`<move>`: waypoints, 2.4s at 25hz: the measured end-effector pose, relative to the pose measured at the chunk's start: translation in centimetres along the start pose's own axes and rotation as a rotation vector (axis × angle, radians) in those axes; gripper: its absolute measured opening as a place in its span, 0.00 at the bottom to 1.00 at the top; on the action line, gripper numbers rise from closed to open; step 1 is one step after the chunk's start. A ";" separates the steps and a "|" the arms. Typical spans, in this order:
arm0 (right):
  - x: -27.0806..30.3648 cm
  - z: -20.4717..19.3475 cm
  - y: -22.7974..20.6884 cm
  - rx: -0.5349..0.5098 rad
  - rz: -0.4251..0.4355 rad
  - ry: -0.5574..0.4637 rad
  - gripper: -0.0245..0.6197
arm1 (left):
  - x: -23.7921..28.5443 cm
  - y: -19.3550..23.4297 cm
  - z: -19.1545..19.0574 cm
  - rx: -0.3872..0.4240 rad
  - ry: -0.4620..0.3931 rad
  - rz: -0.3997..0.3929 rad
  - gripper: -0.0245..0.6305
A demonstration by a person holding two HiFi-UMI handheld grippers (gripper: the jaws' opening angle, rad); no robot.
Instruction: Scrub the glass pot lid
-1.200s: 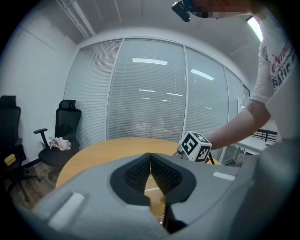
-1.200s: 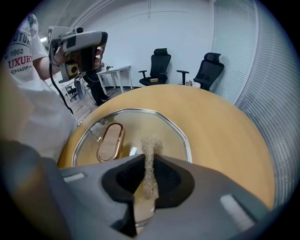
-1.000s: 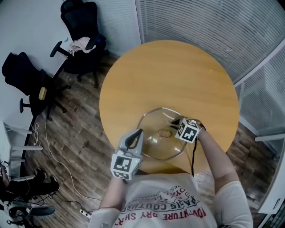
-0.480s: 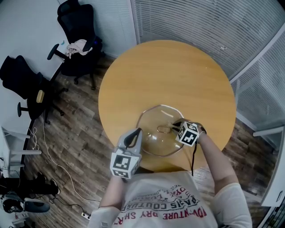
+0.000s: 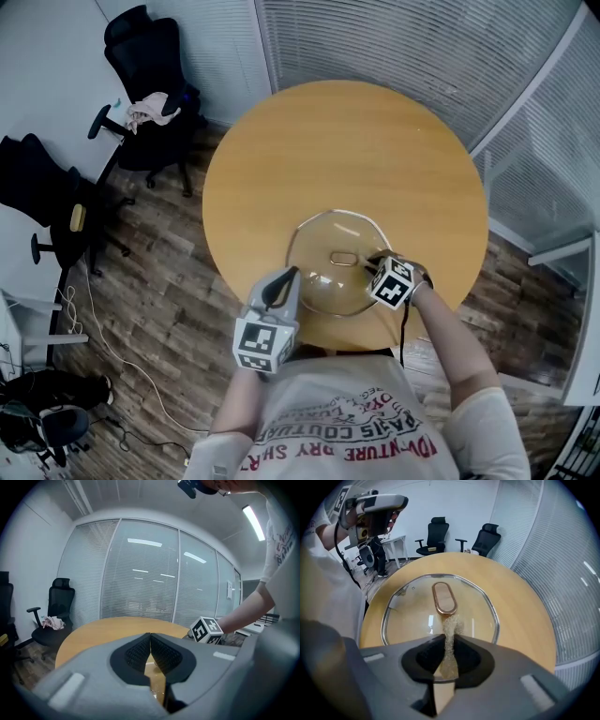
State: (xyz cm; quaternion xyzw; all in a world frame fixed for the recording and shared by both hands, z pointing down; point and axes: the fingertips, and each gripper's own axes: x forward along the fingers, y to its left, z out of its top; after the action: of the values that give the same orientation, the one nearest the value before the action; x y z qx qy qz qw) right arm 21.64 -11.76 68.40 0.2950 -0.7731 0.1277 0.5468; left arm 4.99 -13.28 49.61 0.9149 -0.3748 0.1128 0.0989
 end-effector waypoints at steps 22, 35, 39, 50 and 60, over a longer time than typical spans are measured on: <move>0.6 5.6 7.6 0.126 -0.023 0.032 0.12 | -4.2 1.5 -2.0 -0.013 0.013 -0.039 0.05; -2.7 2.0 5.5 0.028 0.020 -0.006 0.12 | -1.5 -0.1 -0.8 -0.014 0.024 -0.036 0.05; -2.9 -1.6 2.8 -0.046 0.010 0.039 0.12 | 0.5 -1.1 0.0 -0.027 0.018 -0.005 0.05; -0.8 0.4 -7.8 -0.180 0.013 -0.093 0.12 | 4.8 -2.9 0.7 -0.051 0.055 0.134 0.05; 4.6 4.0 -10.7 -0.283 0.077 -0.126 0.12 | 4.2 -1.4 -0.8 -0.113 0.082 0.280 0.05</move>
State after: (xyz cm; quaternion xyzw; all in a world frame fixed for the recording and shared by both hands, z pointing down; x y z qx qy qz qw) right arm 23.92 -23.81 69.84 0.1925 -0.8268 0.0196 0.5282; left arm 8.82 -14.89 51.39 0.8412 -0.5002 0.1417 0.1488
